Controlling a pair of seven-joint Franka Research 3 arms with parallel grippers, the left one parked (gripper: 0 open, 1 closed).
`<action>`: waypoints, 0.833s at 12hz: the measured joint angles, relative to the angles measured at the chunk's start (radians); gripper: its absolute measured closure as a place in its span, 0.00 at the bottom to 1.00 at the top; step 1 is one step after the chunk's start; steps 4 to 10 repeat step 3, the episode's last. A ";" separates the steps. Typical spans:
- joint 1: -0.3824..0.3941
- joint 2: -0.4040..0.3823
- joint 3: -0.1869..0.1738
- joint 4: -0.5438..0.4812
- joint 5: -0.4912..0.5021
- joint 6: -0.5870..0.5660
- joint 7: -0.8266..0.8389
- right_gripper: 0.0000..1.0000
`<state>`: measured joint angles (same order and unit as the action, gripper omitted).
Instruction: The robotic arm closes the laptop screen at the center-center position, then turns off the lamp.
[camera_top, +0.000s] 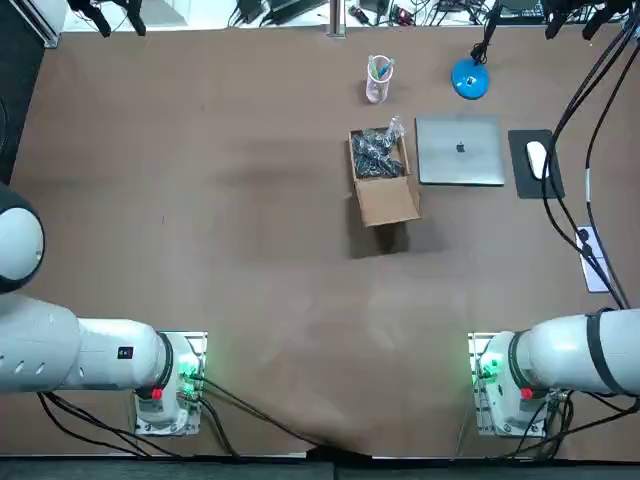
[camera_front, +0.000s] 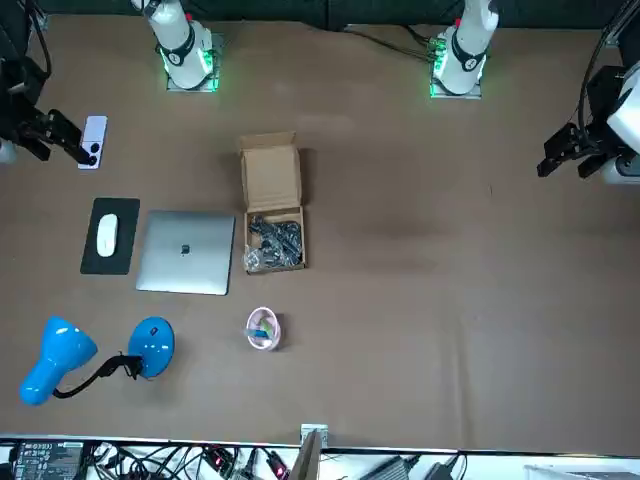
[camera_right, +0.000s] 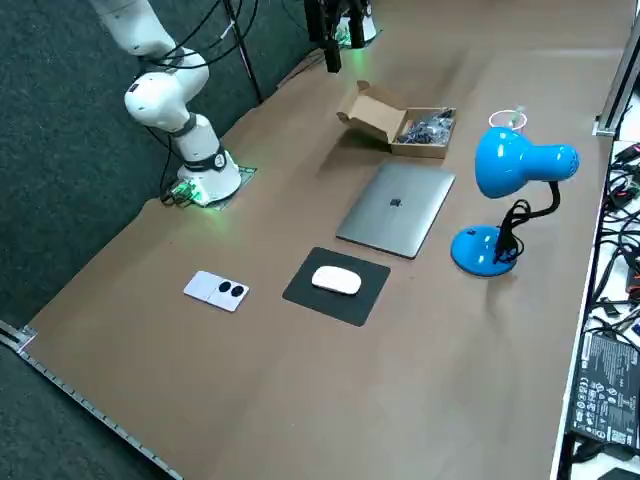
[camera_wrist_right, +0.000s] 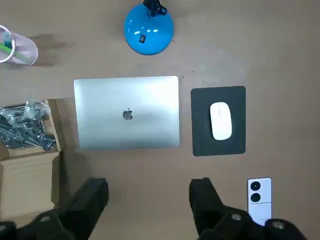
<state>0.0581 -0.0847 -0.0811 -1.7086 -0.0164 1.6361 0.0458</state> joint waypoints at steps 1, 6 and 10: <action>0.000 0.002 0.000 0.002 0.000 0.000 0.000 0.00; 0.000 0.004 0.001 0.004 0.000 0.000 -0.001 0.00; 0.000 0.004 0.001 0.004 0.000 0.000 -0.001 0.00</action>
